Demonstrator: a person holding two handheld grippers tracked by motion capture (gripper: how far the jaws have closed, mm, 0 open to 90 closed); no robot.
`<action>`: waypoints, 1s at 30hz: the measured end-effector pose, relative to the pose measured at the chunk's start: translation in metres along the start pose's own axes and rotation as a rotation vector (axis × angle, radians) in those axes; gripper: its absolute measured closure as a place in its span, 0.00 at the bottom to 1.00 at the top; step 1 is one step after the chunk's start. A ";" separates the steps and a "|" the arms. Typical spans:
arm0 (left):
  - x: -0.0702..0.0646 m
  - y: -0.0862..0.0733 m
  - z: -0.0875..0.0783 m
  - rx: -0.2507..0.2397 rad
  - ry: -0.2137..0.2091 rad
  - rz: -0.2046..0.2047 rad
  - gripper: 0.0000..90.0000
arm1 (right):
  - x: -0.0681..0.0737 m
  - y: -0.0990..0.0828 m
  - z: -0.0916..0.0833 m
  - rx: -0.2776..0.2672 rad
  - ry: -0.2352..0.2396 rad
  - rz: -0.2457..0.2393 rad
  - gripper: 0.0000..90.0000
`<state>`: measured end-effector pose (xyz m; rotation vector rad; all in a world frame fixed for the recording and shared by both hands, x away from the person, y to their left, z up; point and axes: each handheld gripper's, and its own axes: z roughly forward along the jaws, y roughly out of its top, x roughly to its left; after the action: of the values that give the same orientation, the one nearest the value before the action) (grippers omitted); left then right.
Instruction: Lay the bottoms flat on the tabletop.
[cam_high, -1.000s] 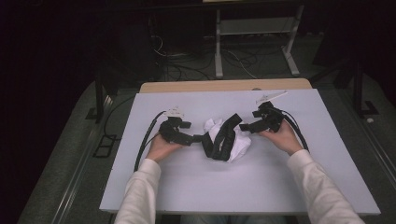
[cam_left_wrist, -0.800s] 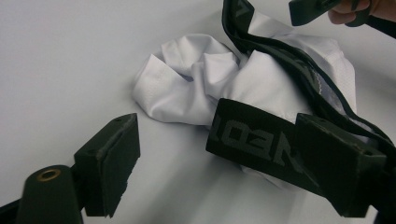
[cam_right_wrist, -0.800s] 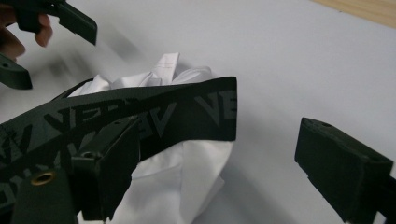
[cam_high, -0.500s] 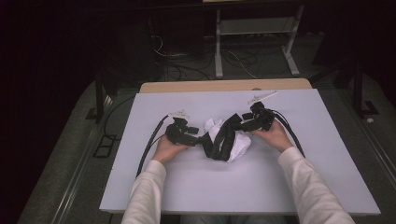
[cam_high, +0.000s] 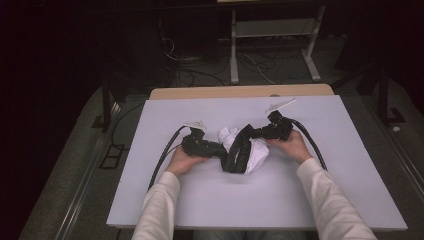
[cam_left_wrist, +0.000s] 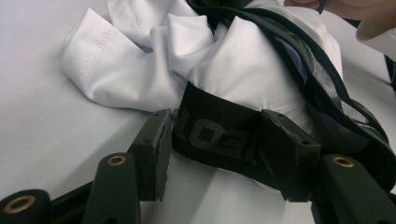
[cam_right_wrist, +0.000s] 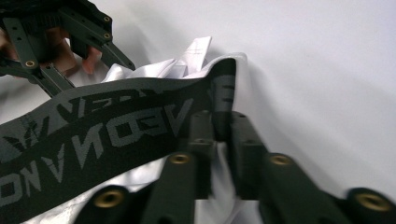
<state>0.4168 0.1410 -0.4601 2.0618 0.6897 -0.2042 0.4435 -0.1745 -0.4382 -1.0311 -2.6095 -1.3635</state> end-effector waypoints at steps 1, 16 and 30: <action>0.000 0.000 0.001 0.004 -0.001 0.003 0.53 | 0.001 0.000 -0.001 0.003 -0.003 -0.006 0.93; 0.000 0.002 0.001 0.017 0.003 0.024 0.97 | -0.001 0.005 -0.032 -0.006 -0.009 0.001 0.94; -0.010 0.011 -0.020 -0.064 0.043 0.068 0.83 | -0.029 -0.012 -0.078 0.012 -0.154 0.138 0.94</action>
<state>0.4119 0.1486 -0.4371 2.0302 0.6427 -0.0976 0.4387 -0.2531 -0.4074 -1.3377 -2.5881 -1.2845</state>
